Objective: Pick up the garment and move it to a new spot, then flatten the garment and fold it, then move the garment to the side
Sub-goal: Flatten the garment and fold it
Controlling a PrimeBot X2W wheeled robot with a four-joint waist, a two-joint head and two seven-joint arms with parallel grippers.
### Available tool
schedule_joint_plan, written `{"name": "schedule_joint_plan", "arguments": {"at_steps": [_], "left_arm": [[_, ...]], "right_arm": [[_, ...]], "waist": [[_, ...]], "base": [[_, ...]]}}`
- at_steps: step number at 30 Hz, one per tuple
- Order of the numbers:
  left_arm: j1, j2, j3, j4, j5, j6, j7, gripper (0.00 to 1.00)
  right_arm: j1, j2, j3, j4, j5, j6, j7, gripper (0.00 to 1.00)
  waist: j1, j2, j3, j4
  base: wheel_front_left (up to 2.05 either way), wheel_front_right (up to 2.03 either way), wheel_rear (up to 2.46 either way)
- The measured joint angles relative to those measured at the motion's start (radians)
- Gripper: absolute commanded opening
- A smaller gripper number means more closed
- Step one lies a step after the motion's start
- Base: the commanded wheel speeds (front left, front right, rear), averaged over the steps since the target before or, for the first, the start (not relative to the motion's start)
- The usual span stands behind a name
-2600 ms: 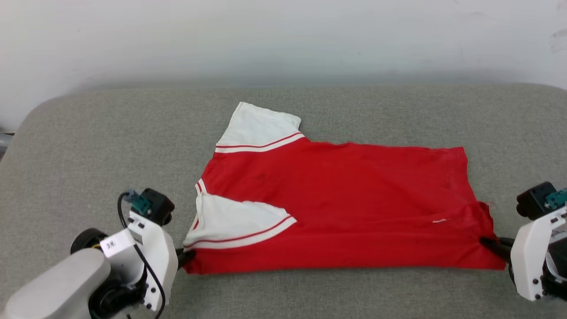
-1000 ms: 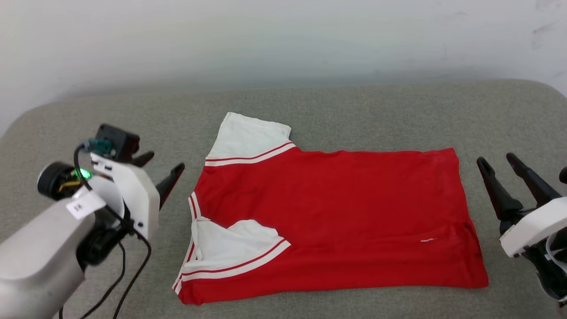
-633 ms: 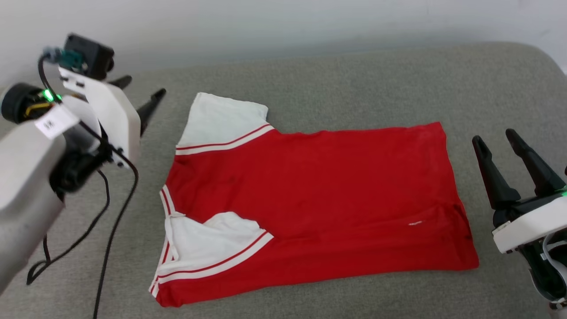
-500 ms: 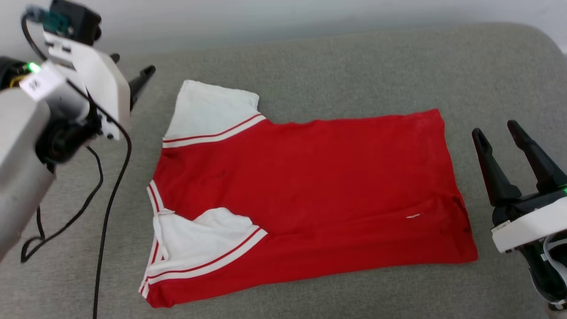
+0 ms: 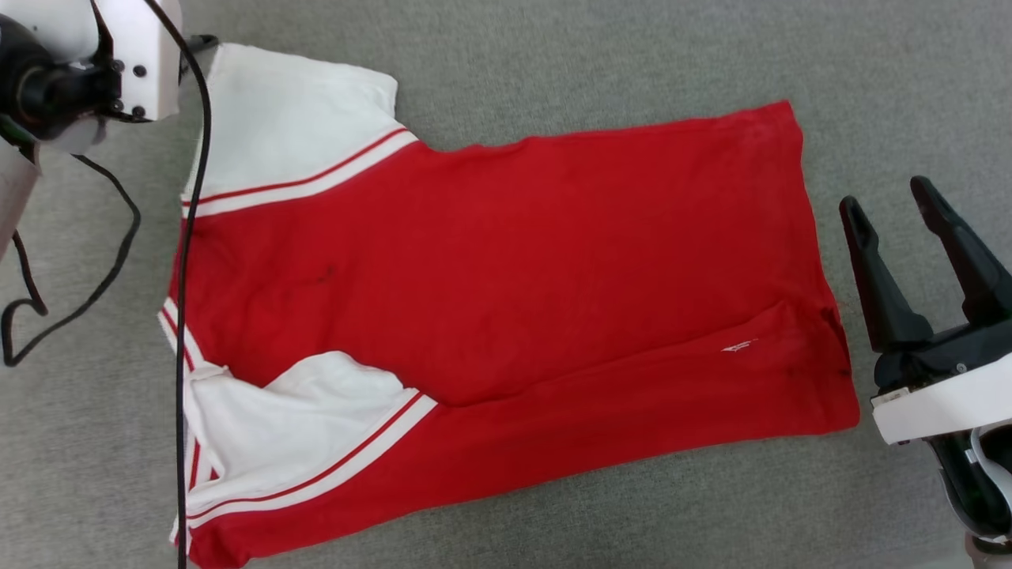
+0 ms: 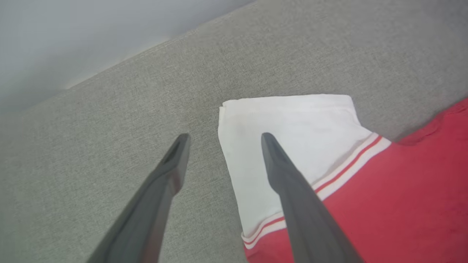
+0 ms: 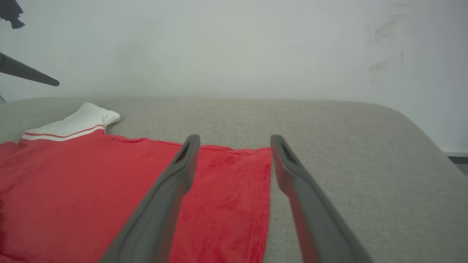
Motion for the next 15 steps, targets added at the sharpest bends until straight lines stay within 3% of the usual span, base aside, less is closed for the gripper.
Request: {"name": "schedule_joint_plan", "arguments": {"at_steps": [15], "left_arm": [[-0.042, -0.040, -0.040, 0.119, 0.016, -0.024, 0.053, 1.00]], "right_arm": [[-0.029, 0.015, 0.007, 0.017, -0.009, 0.000, -0.034, 1.00]], "waist": [[0.0000, 0.0000, 0.121, -0.031]], "base": [[0.00, 0.00, 0.00]]}}
